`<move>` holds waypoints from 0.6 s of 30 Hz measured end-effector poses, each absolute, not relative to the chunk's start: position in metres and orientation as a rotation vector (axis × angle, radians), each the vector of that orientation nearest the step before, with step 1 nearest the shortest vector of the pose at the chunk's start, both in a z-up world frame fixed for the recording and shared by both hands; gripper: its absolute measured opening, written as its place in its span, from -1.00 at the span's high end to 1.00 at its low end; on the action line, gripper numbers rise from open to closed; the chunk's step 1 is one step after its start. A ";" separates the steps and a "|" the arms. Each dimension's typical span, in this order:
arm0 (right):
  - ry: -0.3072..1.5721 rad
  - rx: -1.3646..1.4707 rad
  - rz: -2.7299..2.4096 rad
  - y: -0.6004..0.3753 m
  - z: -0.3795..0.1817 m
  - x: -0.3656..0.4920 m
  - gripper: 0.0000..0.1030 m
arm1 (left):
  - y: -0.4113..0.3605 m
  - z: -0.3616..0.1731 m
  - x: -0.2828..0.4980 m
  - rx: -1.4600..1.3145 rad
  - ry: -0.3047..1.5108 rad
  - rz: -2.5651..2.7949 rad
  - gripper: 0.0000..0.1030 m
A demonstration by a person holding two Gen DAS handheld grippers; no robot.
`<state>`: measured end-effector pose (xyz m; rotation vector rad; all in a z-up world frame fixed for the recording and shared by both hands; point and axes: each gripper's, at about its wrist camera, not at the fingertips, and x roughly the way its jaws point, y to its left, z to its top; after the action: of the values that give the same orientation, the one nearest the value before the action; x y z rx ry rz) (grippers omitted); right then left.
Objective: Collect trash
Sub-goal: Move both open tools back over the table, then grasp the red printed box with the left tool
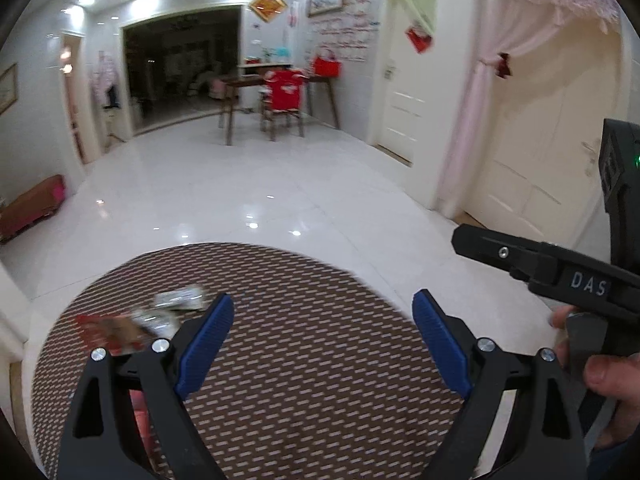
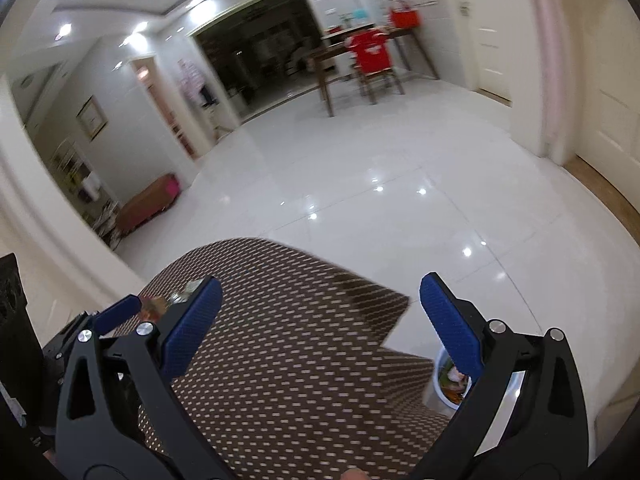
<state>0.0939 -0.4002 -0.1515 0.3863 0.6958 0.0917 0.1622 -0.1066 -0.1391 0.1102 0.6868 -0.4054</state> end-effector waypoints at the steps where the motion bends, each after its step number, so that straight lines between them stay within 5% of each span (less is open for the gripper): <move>1: 0.704 0.369 0.109 -0.389 -0.152 0.098 -0.88 | -0.096 -0.140 0.162 0.108 0.683 -0.386 -0.73; 18: 0.837 0.237 0.281 -0.270 -0.187 0.138 -0.88 | 0.109 -0.208 0.235 -0.003 0.790 -0.031 -0.76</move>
<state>0.1382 -0.2704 -0.1868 0.2372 0.8369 0.2807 0.2351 0.1088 -0.2083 -0.0026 0.7905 -0.0307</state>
